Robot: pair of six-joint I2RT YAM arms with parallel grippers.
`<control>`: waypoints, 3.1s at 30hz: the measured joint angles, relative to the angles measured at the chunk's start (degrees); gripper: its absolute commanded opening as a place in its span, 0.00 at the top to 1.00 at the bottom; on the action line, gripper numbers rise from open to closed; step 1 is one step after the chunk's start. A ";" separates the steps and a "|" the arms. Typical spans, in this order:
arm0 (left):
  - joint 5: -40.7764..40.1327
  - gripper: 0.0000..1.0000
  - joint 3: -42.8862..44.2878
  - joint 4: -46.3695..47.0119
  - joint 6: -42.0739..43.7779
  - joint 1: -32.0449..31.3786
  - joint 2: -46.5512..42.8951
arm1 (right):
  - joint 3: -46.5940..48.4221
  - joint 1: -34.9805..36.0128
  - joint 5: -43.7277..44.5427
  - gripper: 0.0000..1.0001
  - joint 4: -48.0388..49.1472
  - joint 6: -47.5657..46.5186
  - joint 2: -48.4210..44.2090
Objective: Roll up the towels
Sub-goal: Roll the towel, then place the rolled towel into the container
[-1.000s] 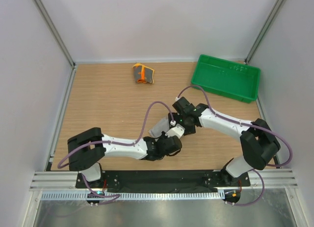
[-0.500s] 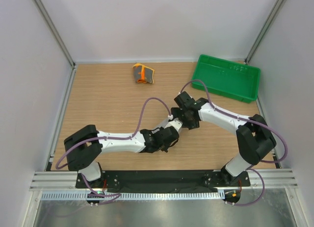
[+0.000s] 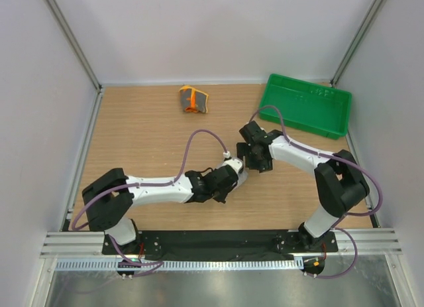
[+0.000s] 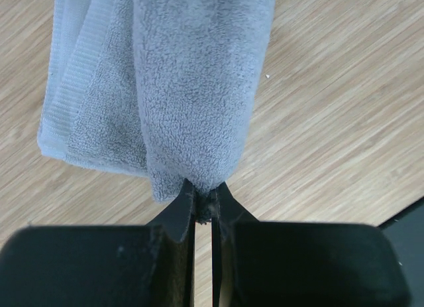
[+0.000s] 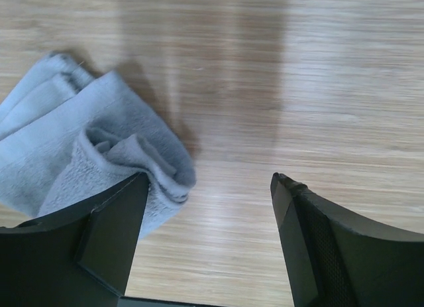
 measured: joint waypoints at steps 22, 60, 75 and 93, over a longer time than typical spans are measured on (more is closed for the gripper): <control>41.16 1.00 -0.55 7.23 -16.65 25.88 1.49 | -20.35 -1.33 -5.22 0.14 17.20 3.17 -30.56; 67.69 1.00 -19.58 57.53 -50.10 47.23 18.49 | -27.52 -0.48 -19.65 0.27 72.00 17.46 3.13; 68.04 0.97 -20.11 63.91 -51.34 48.61 20.76 | -20.96 2.34 -20.52 0.92 82.88 21.33 15.45; 56.68 0.50 -18.56 26.75 -36.83 48.70 -7.48 | -8.79 -1.66 -23.58 0.99 59.76 15.76 2.34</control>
